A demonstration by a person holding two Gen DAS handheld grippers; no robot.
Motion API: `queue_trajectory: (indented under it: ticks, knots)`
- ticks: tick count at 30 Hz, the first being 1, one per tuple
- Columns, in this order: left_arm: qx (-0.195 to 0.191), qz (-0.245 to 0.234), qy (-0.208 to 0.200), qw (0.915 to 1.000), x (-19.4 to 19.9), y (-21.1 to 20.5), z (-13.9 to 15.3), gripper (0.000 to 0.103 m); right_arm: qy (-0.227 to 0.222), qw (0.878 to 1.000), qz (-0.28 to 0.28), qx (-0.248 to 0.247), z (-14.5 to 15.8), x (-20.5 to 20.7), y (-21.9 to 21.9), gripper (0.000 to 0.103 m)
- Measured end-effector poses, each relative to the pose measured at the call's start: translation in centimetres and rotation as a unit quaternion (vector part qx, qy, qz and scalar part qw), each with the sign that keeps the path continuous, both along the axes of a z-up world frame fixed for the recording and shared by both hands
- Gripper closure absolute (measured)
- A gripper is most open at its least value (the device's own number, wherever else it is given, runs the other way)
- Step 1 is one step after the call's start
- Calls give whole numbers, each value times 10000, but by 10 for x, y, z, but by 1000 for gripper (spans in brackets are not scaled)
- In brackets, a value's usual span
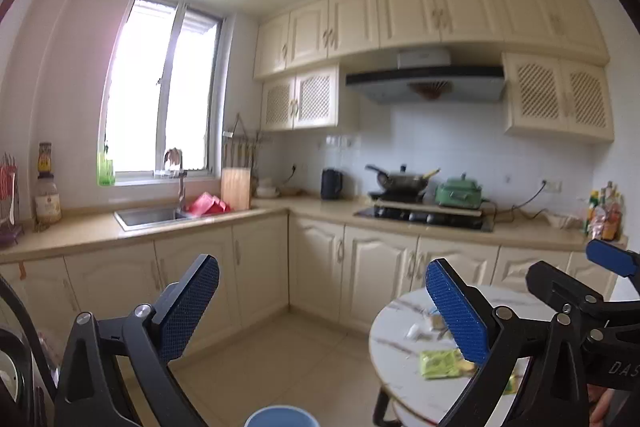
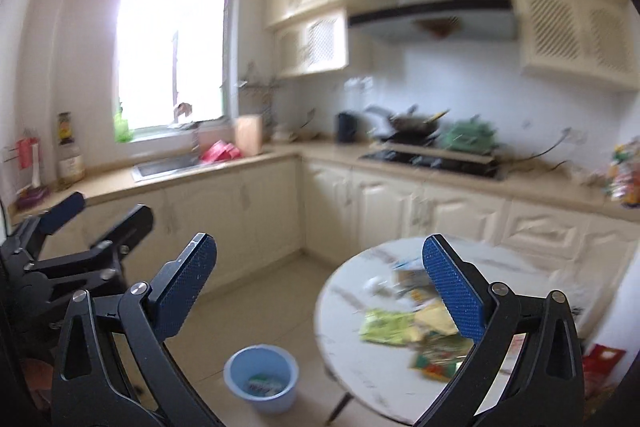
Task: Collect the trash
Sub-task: 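Move both tools back toward the table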
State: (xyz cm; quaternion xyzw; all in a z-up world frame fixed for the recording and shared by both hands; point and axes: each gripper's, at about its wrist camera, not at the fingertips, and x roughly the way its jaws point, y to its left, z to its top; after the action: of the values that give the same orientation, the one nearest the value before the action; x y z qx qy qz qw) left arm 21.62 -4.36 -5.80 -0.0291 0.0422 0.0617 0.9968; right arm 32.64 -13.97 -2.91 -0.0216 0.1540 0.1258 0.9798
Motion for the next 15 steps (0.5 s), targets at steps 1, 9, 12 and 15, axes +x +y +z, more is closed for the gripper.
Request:
queue_trajectory:
  ticks: [1, 9, 12, 15]
  knots:
    - [12, -35, -116, 9999, -17, 8, -7, 1, -102, 9999, -78, -13, 7, -9, -5, 0]
    - [29, -442, -456, 9980, -117, 65, -63, 1, -447, 9970, -632, -8, 37, -47, -46, 0]
    - [98, -506, -450, 9977, -126, 66, -68, 1, -439, 9964, -722, 70, 38, -52, -61, 0]
    - [160, -528, -418, 9976, -124, 65, -61, 1, -461, 9954, -826, 119, 38, -53, -72, 0]
